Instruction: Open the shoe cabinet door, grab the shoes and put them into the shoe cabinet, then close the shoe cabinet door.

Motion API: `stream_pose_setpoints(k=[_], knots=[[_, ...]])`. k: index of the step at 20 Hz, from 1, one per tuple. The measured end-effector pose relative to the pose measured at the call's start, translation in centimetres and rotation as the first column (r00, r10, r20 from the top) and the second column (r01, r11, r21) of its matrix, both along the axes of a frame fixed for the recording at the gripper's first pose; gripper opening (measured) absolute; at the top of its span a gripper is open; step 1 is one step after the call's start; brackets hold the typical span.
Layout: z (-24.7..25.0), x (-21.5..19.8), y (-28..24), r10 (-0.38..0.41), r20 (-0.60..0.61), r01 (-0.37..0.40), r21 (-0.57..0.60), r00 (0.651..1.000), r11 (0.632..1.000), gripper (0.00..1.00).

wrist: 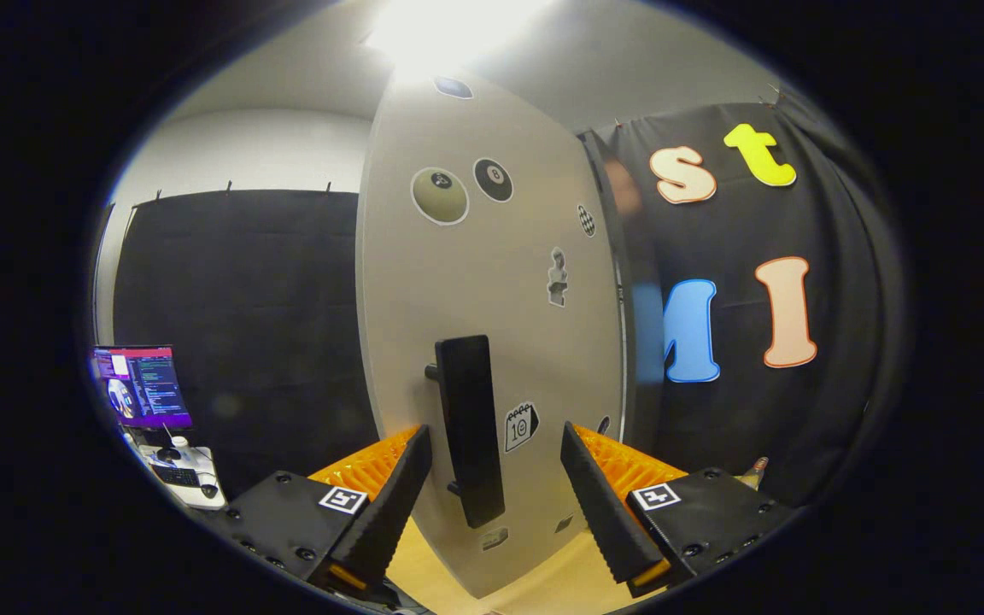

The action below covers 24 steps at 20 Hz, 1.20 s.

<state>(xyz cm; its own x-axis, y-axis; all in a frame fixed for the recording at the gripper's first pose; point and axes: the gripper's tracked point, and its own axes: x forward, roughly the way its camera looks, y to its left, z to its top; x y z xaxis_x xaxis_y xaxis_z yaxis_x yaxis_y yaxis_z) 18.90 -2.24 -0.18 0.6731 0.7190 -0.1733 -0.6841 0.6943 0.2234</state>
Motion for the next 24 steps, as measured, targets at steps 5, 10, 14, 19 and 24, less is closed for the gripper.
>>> stream_pose_setpoints(k=[5,10,14,19,24], knots=[[-0.1,0.4,3.6,0.021,-0.007,-0.021,-0.004,1.000,1.000,0.97],[-0.1,0.8,6.7,0.020,-0.030,-0.020,0.007,0.999,1.000,0.97],[-0.2,1.6,9.1,0.004,-0.031,-0.004,-0.005,1.000,1.000,0.97],[-0.6,2.7,12.8,-0.031,-0.032,0.030,-0.015,0.999,0.999,0.97],[-1.3,4.4,17.0,-0.054,-0.067,0.053,-0.008,0.996,0.999,0.97]])
